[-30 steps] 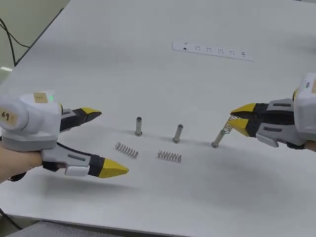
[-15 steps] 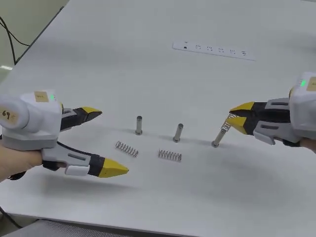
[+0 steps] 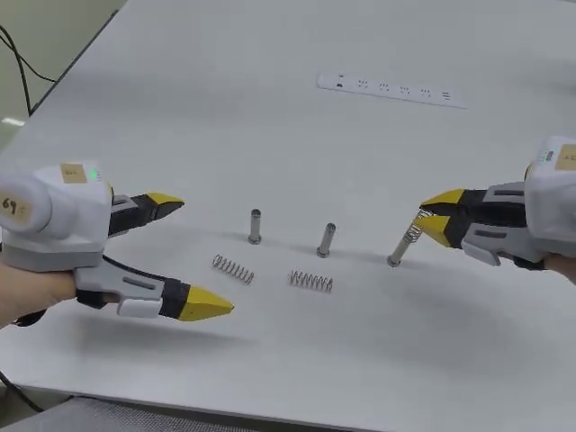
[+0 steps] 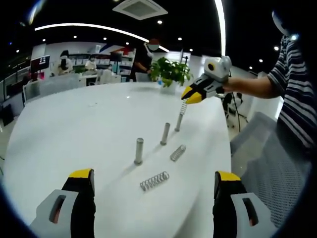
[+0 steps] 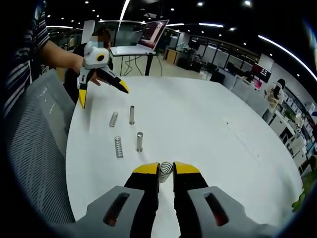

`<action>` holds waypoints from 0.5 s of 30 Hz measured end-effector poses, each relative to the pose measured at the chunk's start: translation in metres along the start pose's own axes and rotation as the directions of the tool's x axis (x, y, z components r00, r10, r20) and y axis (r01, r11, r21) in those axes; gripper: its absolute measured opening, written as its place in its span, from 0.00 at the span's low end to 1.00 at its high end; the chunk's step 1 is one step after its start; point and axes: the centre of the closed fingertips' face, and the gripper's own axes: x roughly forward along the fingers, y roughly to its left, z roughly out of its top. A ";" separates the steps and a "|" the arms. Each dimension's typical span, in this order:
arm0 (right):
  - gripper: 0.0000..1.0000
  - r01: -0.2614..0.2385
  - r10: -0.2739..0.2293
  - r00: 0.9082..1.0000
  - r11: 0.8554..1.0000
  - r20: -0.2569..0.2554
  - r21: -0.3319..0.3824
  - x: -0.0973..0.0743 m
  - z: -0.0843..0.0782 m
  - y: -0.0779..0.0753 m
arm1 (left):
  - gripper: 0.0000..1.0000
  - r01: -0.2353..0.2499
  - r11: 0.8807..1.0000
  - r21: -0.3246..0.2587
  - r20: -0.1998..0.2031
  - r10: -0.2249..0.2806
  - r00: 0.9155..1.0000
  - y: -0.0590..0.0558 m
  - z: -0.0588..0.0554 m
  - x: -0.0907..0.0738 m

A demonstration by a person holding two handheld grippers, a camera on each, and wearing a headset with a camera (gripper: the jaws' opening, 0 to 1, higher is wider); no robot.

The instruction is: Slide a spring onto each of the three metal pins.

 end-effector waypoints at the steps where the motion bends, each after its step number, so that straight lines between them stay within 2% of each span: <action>1: 0.07 0.003 -0.003 1.000 1.000 0.002 0.000 0.000 0.000 -0.001 | 0.98 -0.001 1.000 0.000 0.001 0.001 1.000 0.000 0.000 0.000; 15: 0.07 -0.005 0.005 1.000 1.000 -0.007 0.005 0.003 -0.003 0.002 | 0.98 -0.008 1.000 -0.005 0.003 0.008 1.000 0.001 0.000 -0.001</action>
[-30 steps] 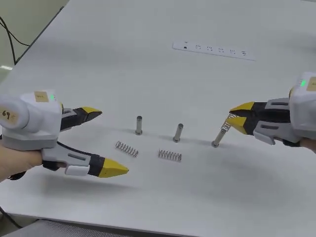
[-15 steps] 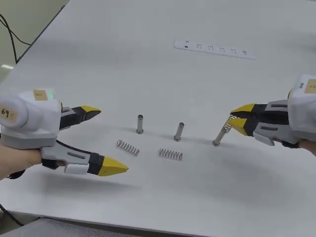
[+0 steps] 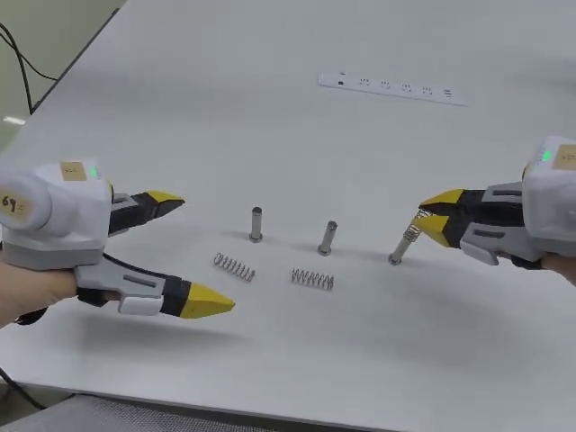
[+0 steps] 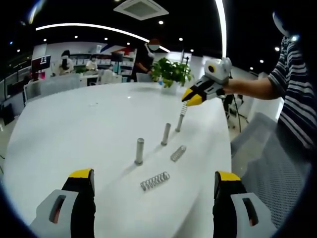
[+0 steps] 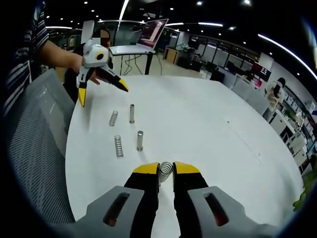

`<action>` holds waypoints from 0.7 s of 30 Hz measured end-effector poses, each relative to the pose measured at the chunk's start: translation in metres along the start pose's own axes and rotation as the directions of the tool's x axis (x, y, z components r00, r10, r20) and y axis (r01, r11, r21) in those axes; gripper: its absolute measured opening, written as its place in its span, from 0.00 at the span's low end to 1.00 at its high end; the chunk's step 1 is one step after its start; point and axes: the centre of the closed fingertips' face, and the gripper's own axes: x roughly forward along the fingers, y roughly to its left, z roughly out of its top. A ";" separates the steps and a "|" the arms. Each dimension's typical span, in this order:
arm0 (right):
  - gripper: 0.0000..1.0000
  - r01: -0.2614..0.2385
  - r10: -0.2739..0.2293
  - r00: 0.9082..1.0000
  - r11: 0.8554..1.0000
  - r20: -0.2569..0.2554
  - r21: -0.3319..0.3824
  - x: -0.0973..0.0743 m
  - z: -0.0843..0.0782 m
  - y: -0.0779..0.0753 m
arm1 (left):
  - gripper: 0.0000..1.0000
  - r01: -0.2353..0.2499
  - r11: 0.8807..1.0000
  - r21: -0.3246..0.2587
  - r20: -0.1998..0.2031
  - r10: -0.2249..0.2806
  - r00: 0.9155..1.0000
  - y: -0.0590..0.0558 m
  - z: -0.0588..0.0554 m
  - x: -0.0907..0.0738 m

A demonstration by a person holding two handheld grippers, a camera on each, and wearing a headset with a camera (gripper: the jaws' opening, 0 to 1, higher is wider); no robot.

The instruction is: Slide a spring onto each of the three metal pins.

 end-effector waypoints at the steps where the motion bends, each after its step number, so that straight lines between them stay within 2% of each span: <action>1: 0.07 0.000 0.000 1.000 1.000 0.001 0.001 0.000 0.000 0.000 | 0.98 0.002 1.000 -0.004 0.000 -0.002 1.000 0.000 0.000 0.000; 13: 0.07 -0.017 0.017 0.999 1.000 -0.036 0.011 0.012 -0.017 0.006 | 0.98 0.004 1.000 -0.006 0.006 -0.004 1.000 -0.002 0.003 0.001; 21: 0.07 -0.032 0.034 0.997 0.999 -0.067 0.019 0.020 -0.028 0.010 | 0.98 0.001 1.000 -0.019 0.028 0.000 1.000 -0.001 0.010 -0.001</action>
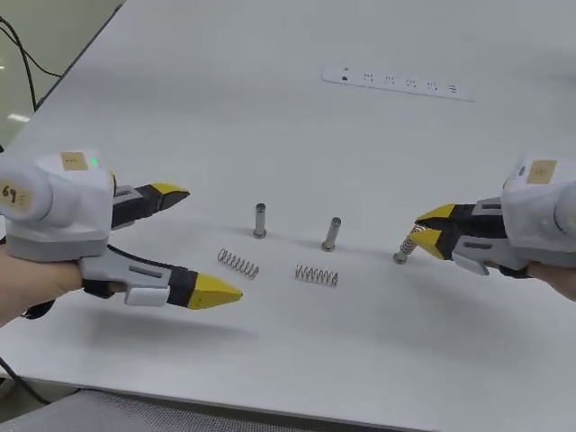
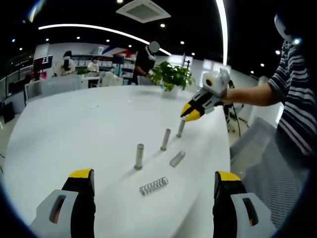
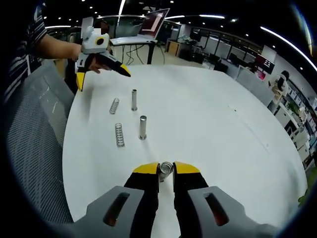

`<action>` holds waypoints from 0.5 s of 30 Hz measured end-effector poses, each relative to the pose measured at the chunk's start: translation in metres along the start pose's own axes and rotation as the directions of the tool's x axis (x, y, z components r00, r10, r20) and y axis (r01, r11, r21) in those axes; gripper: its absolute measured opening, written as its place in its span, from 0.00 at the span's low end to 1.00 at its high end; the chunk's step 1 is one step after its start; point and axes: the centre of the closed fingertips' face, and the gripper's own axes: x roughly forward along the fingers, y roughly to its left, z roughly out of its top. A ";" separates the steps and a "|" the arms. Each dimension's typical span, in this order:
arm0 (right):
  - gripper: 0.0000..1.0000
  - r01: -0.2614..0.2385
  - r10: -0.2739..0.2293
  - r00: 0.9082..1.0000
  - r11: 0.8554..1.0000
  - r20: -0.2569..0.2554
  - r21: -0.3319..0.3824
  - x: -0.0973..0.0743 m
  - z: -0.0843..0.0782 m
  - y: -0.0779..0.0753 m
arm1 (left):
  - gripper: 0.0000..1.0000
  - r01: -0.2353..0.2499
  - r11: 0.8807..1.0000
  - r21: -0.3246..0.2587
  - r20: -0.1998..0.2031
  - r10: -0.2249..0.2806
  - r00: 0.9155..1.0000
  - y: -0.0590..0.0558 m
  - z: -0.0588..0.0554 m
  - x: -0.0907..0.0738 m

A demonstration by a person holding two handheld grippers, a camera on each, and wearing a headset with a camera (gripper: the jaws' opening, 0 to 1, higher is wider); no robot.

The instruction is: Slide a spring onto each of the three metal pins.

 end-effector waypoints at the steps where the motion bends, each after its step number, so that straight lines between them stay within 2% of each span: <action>1: 0.07 -0.003 0.003 1.000 1.000 -0.006 -0.003 0.001 -0.002 0.001 | 0.98 0.001 1.000 -0.001 0.001 -0.001 1.000 0.000 0.000 0.000; 3: 0.07 -0.010 0.009 1.000 0.999 -0.029 -0.035 0.005 -0.007 0.005 | 0.98 0.004 1.000 -0.005 0.003 -0.004 1.000 -0.001 0.001 0.000; 6: 0.08 -0.013 0.012 0.999 0.999 -0.045 -0.036 0.008 -0.013 0.008 | 0.98 0.004 1.000 -0.004 0.006 -0.004 1.000 -0.001 0.001 0.001; 9: 0.08 -0.004 0.003 1.000 1.000 -0.029 -0.030 0.008 -0.014 0.007 | 0.98 0.004 1.000 -0.006 0.006 -0.004 1.000 -0.002 0.002 0.001; 15: 0.08 -0.011 0.010 0.999 1.000 -0.037 -0.013 0.007 -0.015 0.006 | 0.98 0.001 1.000 -0.008 0.005 -0.001 1.000 0.000 0.001 0.001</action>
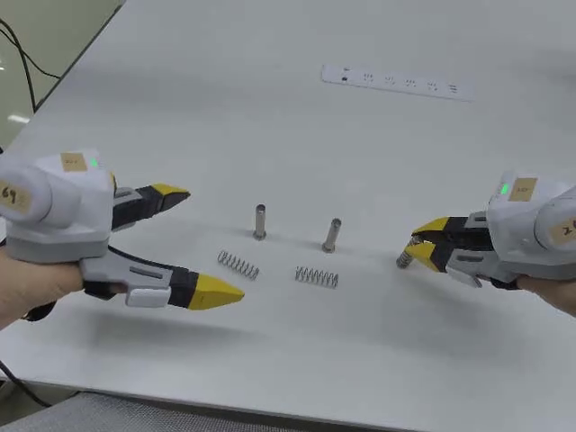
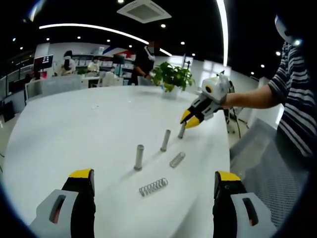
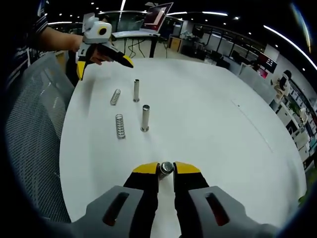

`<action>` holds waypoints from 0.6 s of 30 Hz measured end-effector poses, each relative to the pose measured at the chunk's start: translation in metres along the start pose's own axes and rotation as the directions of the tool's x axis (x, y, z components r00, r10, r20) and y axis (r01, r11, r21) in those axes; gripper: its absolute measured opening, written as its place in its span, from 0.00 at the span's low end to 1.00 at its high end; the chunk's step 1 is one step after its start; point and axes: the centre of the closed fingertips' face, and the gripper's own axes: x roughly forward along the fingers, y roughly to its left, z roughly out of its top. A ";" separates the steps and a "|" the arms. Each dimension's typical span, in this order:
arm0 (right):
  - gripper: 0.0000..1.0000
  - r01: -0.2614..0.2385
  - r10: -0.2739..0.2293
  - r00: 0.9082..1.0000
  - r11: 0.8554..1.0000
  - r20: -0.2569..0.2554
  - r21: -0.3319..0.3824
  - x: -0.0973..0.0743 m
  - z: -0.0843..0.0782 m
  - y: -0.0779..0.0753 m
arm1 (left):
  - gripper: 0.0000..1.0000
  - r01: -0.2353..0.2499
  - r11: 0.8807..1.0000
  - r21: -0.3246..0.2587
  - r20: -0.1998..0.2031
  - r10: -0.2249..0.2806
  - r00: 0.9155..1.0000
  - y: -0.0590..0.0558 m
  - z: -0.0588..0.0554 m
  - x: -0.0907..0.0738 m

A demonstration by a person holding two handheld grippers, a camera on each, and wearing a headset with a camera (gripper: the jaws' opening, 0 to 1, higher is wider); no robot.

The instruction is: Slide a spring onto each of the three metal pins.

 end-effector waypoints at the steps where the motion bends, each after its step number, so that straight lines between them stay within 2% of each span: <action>1: 0.09 -0.006 0.006 1.000 1.000 -0.004 0.007 0.000 0.000 0.001 | 0.98 0.001 1.000 -0.002 0.001 -0.001 1.000 0.000 0.000 0.000; 12: 0.14 0.008 -0.008 1.000 0.999 0.009 0.039 -0.004 0.002 -0.005 | 0.98 0.004 1.000 -0.013 0.006 -0.004 1.000 -0.001 0.001 -0.001; 14: 0.17 0.020 -0.021 1.000 0.998 0.020 0.057 -0.006 0.004 -0.008 | 0.98 0.003 1.000 -0.014 0.007 -0.003 1.000 -0.001 0.001 -0.001; 18: 0.16 0.029 -0.033 0.998 0.996 0.049 0.089 -0.013 0.008 -0.009 | 0.98 0.000 1.000 -0.011 0.005 0.000 1.000 -0.001 0.001 -0.001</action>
